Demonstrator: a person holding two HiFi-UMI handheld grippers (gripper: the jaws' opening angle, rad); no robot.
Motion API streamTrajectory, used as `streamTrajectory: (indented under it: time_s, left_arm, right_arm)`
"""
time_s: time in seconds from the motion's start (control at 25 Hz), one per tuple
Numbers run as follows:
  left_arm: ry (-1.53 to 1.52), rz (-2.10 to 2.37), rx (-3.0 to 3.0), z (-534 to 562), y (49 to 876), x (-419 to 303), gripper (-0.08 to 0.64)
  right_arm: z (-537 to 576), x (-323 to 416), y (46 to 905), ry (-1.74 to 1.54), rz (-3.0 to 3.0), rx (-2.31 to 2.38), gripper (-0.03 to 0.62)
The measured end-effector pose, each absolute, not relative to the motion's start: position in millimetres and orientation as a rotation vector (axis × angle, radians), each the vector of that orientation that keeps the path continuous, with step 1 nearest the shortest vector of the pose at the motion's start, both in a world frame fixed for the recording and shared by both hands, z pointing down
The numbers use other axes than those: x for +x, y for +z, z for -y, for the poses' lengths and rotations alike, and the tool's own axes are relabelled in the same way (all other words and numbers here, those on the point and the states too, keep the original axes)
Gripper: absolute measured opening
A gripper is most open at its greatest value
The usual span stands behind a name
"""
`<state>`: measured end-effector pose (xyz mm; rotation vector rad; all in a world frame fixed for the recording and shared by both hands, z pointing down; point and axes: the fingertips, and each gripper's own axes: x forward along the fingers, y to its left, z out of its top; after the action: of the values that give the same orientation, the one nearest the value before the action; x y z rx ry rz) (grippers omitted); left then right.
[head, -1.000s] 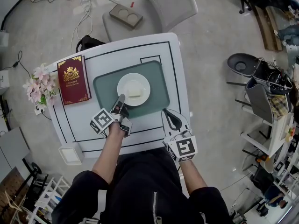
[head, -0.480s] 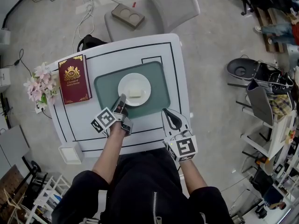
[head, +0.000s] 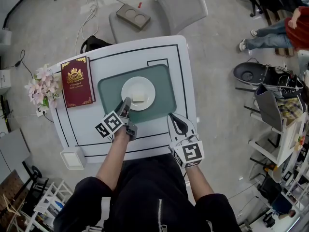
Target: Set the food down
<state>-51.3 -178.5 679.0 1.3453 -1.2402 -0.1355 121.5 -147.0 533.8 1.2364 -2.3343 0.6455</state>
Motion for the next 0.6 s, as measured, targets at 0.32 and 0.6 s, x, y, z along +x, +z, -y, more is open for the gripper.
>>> streamTrajectory:
  time_s: [0.32, 0.6]
  left_arm:
    - [-0.177, 1.233, 1.410, 187.6, 666.9, -49.2, 0.258]
    - [-0.152, 1.240, 1.493, 191.6, 659.8, -45.7, 0.395]
  right_arm:
    - [146.9, 118.2, 533.6, 0.652, 2.338, 1.228, 0.009]
    - [144.6, 114.4, 533.6, 0.654, 2.342, 1.219, 0.009]
